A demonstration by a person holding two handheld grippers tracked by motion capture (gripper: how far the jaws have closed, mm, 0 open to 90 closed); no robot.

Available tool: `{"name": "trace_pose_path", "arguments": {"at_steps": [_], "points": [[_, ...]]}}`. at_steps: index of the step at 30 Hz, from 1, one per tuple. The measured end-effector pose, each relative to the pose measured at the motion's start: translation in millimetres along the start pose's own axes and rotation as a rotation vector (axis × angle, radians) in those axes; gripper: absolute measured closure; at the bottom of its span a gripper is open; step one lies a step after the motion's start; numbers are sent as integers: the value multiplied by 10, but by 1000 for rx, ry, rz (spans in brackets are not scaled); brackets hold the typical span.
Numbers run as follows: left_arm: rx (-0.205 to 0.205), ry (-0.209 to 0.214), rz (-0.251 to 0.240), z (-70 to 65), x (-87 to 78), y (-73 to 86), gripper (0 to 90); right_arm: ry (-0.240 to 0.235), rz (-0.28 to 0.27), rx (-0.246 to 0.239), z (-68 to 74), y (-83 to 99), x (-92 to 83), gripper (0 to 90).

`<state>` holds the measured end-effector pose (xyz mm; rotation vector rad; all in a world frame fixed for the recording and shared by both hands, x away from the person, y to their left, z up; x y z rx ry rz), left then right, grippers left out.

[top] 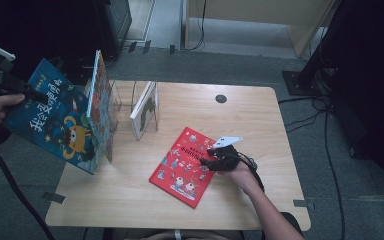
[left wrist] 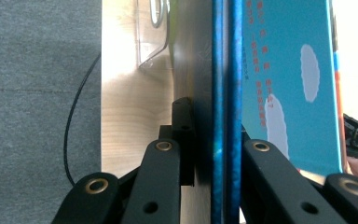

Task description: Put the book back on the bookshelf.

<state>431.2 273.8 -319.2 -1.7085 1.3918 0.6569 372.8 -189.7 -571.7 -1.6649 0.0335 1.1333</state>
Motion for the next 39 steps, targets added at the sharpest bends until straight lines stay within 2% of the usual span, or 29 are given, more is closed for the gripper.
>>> {"name": "trace_pose_path", "arguments": {"at_steps": [2, 5, 11, 14, 17, 26, 34, 39], "points": [[2, -4, 0, 8, 19, -53, 822, -2, -6, 3, 12, -5, -7, 468], [-4, -3, -9, 41, 38, -134, 824, 8, -35, -19, 40, -3, -38, 468], [5, 4, -18, 49, 88, -283, 822, 23, -32, -35, 36, 65, -84, 458], [4, 4, -26, 42, 105, -359, 822, 31, -43, -21, 41, 84, -101, 458], [3, 9, -28, 39, 132, -427, 822, 34, -40, -41, 59, 111, -95, 458], [17, -1, -23, 71, 259, -626, 819, 46, -54, -35, 88, 129, -96, 459], [22, 9, -31, 114, 351, -733, 815, 60, -64, -23, 47, 182, -148, 459], [23, 15, -34, 160, 450, -766, 810, 67, -67, -35, 43, 192, -152, 458]]}}
Point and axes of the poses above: each handheld gripper's, and its own axes: x roughly forward along the jaws, y roughly out of its underside, z roughly to its left, the point moved 10 cm from there along x, roughly forward along the jaws, and after that the axes turned 10 degrees about y, right-handed, at the moved point
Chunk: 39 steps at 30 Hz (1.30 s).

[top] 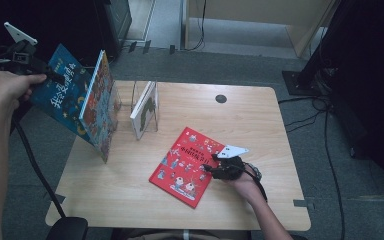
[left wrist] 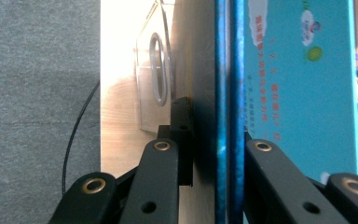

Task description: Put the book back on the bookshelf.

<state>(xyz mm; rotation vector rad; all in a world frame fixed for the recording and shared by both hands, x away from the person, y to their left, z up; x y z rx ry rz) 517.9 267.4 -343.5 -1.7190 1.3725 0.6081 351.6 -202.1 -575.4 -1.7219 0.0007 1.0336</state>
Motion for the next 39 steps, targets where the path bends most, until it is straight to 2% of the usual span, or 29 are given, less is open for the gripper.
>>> {"name": "trace_pose_path", "arguments": {"at_steps": [4, 11, 14, 19, 20, 21, 22, 24, 26, 37, 39], "points": [[-17, 26, -17, 17, 40, -18, 798, 3, -6, -9, 6, 0, 6, 450], [7, 37, -20, 36, 27, -11, 786, 5, -12, -16, 15, 6, 7, 441], [21, 51, -33, 9, 13, -25, 704, 5, -13, -19, 15, 6, 7, 441], [45, 70, -48, -24, -26, -43, 634, 2, -15, -17, 12, 6, 6, 441], [47, 13, -55, 31, -51, -45, 666, 2, -14, -19, 13, 7, 6, 441], [46, -26, -56, 85, -78, -48, 658, 2, -14, -19, 13, 7, 6, 441], [44, -25, -59, 112, -101, -43, 655, 2, -14, -19, 13, 7, 6, 441], [49, 40, -81, 104, -160, -41, 627, 3, -16, -17, 15, 6, 8, 442], [47, 80, -93, 82, -202, -41, 580, 2, -15, -17, 13, 6, 7, 442], [66, 77, -92, -6, -245, -32, 550, 1, -16, -20, 10, 5, 10, 443], [81, 66, -91, -19, -268, -23, 548, 0, -16, -19, 9, 4, 9, 443]]}}
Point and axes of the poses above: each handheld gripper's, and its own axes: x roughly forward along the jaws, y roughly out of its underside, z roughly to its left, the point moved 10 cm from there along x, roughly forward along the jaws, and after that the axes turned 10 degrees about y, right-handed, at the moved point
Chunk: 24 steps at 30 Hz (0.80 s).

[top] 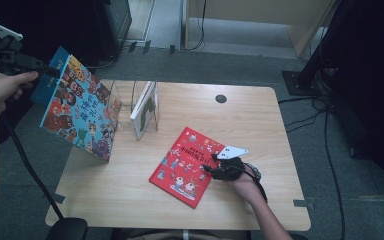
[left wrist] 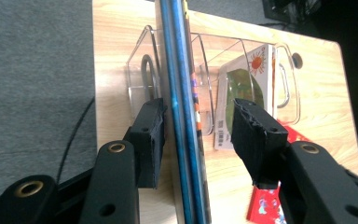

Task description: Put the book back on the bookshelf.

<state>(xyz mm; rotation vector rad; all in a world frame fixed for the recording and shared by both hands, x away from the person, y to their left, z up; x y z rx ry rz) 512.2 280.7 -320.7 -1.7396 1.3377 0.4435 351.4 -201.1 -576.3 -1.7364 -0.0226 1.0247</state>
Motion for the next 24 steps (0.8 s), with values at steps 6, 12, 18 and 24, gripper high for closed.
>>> {"name": "trace_pose_path", "arguments": {"at_steps": [6, 12, 18, 24], "points": [[17, -10, -11, -88, -123, 9, 514, 0, 13, 17, -8, -9, 1, 443], [33, -20, -34, -230, -350, 43, 502, -1, 25, 28, -25, -15, -1, 441], [70, -16, -46, -439, -444, 123, 498, -3, 36, 34, -54, -22, 5, 440], [116, -15, -41, -649, -373, 250, 500, -2, 38, 44, -112, -28, 5, 438]]}}
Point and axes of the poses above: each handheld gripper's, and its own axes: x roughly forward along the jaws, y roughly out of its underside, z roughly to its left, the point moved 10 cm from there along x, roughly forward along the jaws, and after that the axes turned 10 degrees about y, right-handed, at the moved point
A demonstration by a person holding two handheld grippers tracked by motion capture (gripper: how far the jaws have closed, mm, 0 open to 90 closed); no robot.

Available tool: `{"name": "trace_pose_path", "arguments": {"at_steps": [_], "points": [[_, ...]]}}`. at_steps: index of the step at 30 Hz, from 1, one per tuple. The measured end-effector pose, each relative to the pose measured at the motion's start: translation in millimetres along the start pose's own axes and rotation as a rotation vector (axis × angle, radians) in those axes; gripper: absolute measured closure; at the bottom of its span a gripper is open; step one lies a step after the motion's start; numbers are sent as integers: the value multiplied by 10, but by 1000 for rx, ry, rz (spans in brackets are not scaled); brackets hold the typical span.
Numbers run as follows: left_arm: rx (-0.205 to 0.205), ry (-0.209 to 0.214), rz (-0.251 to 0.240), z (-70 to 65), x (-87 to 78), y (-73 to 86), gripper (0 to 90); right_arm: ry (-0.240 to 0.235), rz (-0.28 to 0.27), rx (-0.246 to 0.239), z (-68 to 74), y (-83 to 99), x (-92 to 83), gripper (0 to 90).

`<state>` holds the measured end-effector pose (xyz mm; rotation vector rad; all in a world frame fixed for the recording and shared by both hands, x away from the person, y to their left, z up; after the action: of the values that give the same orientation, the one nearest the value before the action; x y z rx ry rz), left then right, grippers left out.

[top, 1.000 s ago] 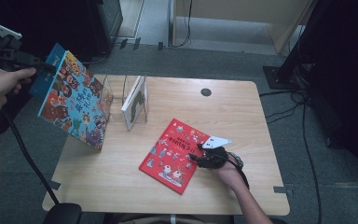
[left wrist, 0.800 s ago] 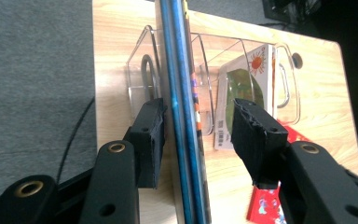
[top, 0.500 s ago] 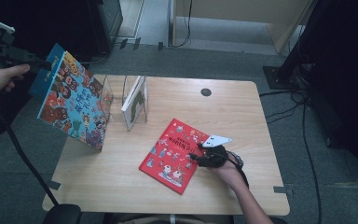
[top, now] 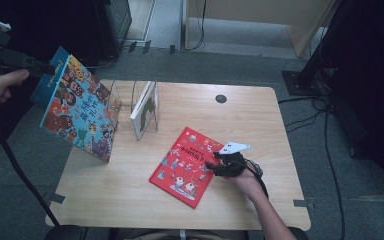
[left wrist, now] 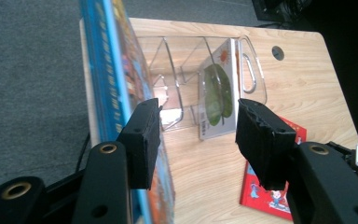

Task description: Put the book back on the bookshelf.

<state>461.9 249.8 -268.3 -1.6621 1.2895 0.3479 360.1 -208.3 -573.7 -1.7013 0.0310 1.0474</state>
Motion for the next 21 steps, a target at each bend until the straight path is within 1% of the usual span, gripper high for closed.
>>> {"name": "trace_pose_path", "arguments": {"at_steps": [1, 3, 5, 6, 7, 9, 10, 11, 12, 13, 14, 15, 18, 21], "points": [[7, 3, 5, -34, 16, 21, 500, -2, 3, 5, -8, 3, -2, 438], [20, -6, 17, -92, 37, 56, 495, -8, 1, 5, -18, 4, 1, 439], [40, 10, 22, -182, 65, 96, 494, -12, 9, 6, -21, 4, -1, 437], [48, 10, 29, -215, 83, 124, 492, -7, 17, -1, -26, 3, -3, 435], [52, 12, 32, -237, 100, 143, 491, -5, 13, -7, -34, -6, -2, 435], [67, 19, 34, -284, 146, 189, 492, -10, 14, -2, -43, -11, 4, 435], [65, 26, 37, -303, 172, 214, 492, -11, 16, -1, -44, -10, 8, 435], [68, 32, 38, -307, 201, 233, 493, -12, 19, -1, -48, -8, 12, 435], [70, 25, 42, -295, 223, 250, 494, -11, 19, 0, -53, -11, 15, 435], [70, 14, 28, -280, 243, 257, 495, -12, 17, -4, -61, -15, 20, 435], [69, 16, 26, -282, 257, 272, 498, -12, 18, -2, -67, -17, 22, 435], [73, 21, 27, -287, 271, 286, 498, -12, 19, -4, -73, -17, 22, 435], [78, 17, 43, -294, 345, 372, 492, -9, 16, -5, -89, -29, 21, 435], [81, 34, 42, -322, 396, 443, 488, -12, 19, -3, -99, -33, 15, 435]]}}
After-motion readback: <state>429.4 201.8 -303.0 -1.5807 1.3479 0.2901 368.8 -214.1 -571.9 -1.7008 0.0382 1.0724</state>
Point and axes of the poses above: each handheld gripper's, and its own axes: x roughly forward along the jaws, y roughly out of its underside, z roughly to its left, the point moved 10 cm from there along x, roughly forward along the jaws, and after that the axes turned 10 degrees about y, right-handed, at the moved point
